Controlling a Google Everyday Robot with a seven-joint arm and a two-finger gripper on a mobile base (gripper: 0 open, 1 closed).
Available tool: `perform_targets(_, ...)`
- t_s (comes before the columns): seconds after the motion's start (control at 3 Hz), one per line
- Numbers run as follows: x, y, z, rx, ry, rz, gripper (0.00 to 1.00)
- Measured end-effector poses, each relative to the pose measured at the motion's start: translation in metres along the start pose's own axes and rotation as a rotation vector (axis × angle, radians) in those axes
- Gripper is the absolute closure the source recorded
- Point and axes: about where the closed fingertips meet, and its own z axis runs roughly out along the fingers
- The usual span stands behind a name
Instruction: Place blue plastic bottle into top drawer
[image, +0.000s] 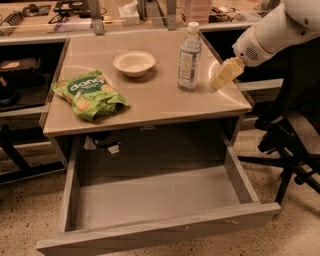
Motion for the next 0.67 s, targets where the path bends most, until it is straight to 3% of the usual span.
perform_targets(0.67,-0.030,-0.042,0.038,-0.021,-0.129,0.077,0.00)
